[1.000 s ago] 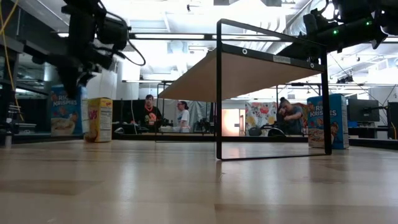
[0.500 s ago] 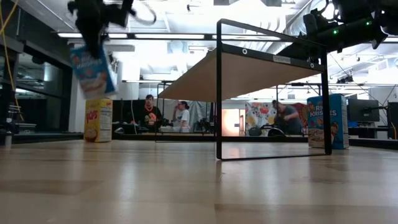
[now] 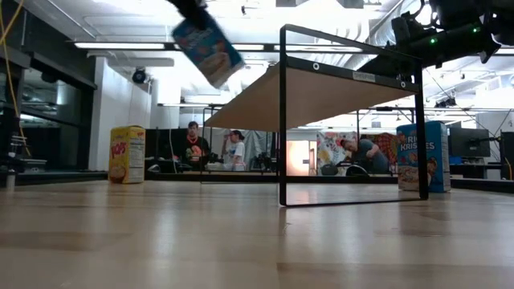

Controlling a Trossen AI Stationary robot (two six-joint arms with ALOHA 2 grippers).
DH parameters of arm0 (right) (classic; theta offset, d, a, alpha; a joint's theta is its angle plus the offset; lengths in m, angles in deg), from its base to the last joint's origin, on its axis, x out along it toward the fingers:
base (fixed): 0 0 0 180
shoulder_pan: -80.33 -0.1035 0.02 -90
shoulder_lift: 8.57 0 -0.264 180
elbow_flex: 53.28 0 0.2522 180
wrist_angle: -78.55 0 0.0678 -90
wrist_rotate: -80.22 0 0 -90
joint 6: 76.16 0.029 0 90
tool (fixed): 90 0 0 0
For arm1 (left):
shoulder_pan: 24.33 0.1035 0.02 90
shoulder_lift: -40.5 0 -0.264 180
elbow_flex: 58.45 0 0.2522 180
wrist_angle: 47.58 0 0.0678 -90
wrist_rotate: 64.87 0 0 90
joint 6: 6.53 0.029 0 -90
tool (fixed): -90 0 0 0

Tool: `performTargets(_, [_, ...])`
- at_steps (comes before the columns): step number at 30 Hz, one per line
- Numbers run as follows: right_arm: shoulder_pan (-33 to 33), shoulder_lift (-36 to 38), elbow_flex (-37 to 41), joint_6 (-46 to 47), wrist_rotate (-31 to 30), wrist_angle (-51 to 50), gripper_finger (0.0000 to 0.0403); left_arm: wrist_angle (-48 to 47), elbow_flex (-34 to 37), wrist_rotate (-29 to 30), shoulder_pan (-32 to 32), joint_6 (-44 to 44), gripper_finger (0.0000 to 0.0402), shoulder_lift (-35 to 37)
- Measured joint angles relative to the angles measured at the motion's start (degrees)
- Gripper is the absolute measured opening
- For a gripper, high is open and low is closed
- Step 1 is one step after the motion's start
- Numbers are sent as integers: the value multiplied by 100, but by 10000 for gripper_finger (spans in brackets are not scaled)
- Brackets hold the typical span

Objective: Stack cereal on shelf
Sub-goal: Put the left blue cereal box on the shelf

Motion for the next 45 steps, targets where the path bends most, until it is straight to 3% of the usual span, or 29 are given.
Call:
performTargets(8, [0,0,0,94,0,-1,1,140,-837,78,-284,784,115,-1239])
performTargets(14, [0,0,0,81,0,-2,1,205,-1251,465,-357,1024,115,-1695])
performTargets(31, [0,0,0,125,22,89,1,222,-1282,621,-366,1034,115,-1763])
performTargets(37, [-14,2,0,316,524,772,1,219,-1277,621,-366,1034,115,-1763])
performTargets(45, [-634,-107,-7,377,452,1201,1,215,-1273,623,-366,1126,115,-1765])
